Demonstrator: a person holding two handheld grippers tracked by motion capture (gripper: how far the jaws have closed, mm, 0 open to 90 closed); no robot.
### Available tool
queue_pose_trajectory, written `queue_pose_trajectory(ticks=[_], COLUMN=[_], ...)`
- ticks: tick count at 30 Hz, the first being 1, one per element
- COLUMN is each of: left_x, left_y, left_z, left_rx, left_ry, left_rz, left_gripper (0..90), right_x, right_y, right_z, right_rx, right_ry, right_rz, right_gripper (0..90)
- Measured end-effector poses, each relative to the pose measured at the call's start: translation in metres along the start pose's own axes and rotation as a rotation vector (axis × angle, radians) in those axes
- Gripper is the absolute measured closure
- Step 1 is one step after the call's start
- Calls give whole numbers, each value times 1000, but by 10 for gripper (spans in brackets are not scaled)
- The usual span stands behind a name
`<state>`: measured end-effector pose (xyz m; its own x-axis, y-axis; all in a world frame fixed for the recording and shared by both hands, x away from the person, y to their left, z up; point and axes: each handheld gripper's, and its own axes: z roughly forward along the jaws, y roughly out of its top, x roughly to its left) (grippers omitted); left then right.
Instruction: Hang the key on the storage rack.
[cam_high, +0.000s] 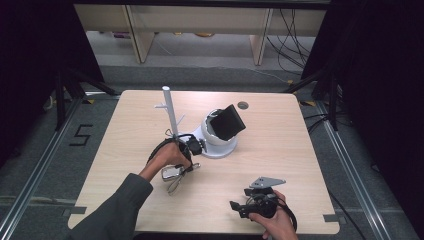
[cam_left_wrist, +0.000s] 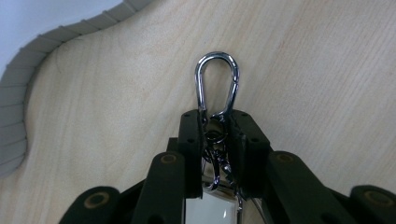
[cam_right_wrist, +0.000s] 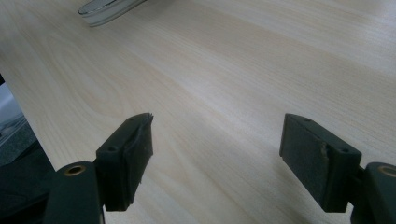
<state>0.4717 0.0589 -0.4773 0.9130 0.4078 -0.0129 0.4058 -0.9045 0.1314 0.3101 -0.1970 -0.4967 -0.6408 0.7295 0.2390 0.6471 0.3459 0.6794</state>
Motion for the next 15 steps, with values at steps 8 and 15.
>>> queue_pose_trajectory(ticks=[8, 15], left_x=[3, 5], left_y=[-8, -10], left_z=[-15, -9], left_rx=[-12, -20], left_ry=[26, -2], left_rz=[11, -21], left_gripper=[842, 841], right_x=[-1, -1], right_y=[0, 0], right_z=[0, 1], right_rx=[8, 13], right_ry=[7, 4], right_rz=[2, 0], right_gripper=[264, 264])
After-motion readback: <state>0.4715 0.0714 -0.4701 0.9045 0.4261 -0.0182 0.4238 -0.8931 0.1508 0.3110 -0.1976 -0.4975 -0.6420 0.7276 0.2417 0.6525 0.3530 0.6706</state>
